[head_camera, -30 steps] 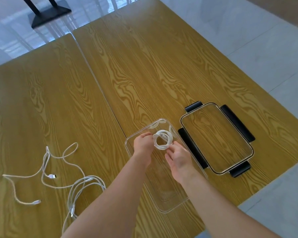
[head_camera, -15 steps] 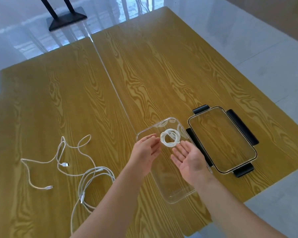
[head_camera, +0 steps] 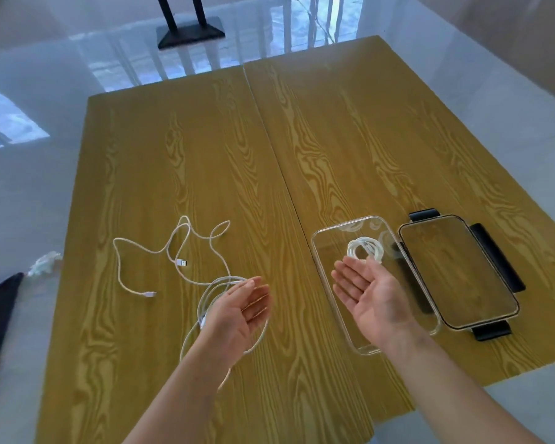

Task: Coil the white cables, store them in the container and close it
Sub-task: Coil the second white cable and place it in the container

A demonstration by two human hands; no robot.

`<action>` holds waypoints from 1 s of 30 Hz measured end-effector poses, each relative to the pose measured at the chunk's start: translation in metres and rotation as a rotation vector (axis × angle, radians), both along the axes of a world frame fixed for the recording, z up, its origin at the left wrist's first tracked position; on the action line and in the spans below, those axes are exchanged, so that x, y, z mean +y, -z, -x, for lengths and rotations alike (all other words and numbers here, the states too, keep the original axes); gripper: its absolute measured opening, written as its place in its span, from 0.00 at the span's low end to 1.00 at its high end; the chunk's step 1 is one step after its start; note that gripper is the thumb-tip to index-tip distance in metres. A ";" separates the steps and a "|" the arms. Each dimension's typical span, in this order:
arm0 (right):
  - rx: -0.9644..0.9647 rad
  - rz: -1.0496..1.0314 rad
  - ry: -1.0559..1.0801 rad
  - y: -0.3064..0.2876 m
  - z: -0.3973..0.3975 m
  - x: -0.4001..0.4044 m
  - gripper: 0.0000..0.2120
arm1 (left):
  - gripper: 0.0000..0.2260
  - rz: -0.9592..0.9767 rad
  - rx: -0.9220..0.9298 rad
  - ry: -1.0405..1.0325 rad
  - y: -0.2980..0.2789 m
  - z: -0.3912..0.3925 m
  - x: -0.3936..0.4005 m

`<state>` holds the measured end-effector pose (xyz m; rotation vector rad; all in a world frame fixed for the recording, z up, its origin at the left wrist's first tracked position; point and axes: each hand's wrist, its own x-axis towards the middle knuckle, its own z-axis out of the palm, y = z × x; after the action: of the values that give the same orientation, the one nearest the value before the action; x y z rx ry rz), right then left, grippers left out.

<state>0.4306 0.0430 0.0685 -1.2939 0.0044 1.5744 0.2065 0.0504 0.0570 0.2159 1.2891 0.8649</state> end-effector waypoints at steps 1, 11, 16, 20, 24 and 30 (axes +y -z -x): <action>-0.007 0.003 -0.012 -0.001 0.007 -0.001 0.19 | 0.10 -0.008 -0.003 -0.003 0.001 0.011 -0.005; -0.103 0.005 -0.177 -0.005 0.089 -0.013 0.17 | 0.08 0.027 0.049 -0.148 0.017 0.115 -0.046; -0.171 0.020 -0.250 0.003 0.120 -0.013 0.17 | 0.08 0.054 0.125 -0.159 0.028 0.155 -0.057; -0.244 0.047 -0.301 0.015 0.134 -0.007 0.15 | 0.07 0.085 0.169 -0.132 0.040 0.174 -0.058; -0.346 0.063 -0.379 0.028 0.140 0.002 0.13 | 0.06 0.084 0.215 -0.061 0.049 0.175 -0.053; -0.535 0.104 -0.498 0.047 0.140 0.016 0.10 | 0.04 0.033 0.435 0.162 0.068 0.163 -0.034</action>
<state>0.2907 0.0590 0.0215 -1.8650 -0.6187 1.5903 0.0438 0.0164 -0.0112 0.4958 1.6626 0.6769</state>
